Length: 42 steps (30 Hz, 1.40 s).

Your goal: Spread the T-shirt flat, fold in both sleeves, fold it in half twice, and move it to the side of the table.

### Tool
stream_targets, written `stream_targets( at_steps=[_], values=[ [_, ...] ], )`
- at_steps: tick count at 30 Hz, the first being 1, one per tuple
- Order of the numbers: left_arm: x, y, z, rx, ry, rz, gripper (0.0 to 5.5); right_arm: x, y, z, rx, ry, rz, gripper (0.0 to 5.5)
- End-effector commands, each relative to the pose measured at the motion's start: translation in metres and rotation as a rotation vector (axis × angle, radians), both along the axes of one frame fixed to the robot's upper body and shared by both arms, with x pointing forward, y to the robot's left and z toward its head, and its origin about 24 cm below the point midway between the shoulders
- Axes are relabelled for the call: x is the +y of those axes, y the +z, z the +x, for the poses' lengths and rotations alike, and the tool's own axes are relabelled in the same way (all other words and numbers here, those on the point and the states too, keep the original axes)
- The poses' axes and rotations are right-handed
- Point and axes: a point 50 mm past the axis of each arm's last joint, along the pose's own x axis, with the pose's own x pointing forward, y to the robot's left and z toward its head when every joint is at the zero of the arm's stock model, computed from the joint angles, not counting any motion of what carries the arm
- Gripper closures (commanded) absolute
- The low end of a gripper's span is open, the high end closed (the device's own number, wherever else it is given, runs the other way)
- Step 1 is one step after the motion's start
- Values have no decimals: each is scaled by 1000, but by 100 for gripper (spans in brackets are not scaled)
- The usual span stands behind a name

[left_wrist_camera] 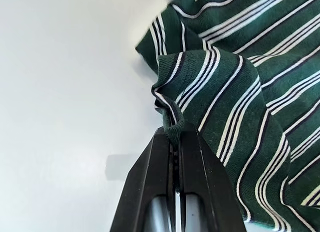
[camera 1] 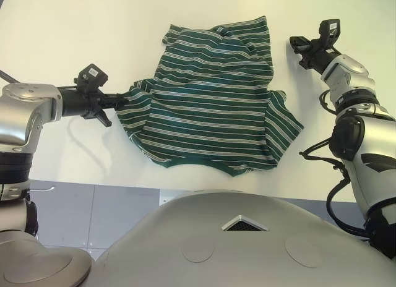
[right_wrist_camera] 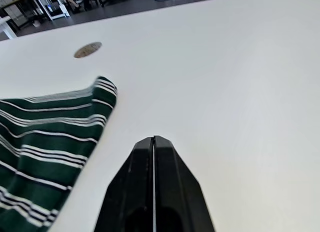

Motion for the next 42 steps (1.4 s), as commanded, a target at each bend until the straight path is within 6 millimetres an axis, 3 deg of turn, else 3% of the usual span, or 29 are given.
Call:
stream_targets(
  at_steps=[1,6,9,12,16,19,21,23,27,29,31,34,42],
  values=[
    [-7,1,14,-17,-33,-4,550,33,1,6,-46,110,20,547],
    [-12,-1,15,-5,-68,-6,550,43,-34,-10,173,147,-143,547],
    [-15,0,15,-4,-78,-11,550,31,-51,-22,344,78,-279,547],
    [-14,-2,10,-5,-66,-8,550,2,-55,-31,427,-34,-337,547],
    [-11,-7,-1,-16,8,-36,550,-54,-59,-61,531,-154,-437,547],
    [-13,-13,-12,-19,84,-90,550,-77,-56,-74,551,-135,-500,547],
    [-10,-22,-22,-7,131,-84,550,-68,-55,-72,530,-1,-474,547],
    [-7,-26,-26,-8,151,-67,550,-46,-43,-57,440,118,-358,547],
    [-17,-17,-15,-101,128,-127,550,-12,20,-4,165,115,-18,547],
    [-23,-14,-13,-112,102,-160,550,0,49,16,50,114,38,547],
    [-25,-13,-13,-107,81,-167,550,18,60,31,-10,128,26,547],
    [-28,-10,-10,-101,54,-163,550,50,47,37,27,180,-41,547],
    [-30,-11,-11,-51,13,-142,550,72,-15,4,254,315,-98,547]
  ],
)
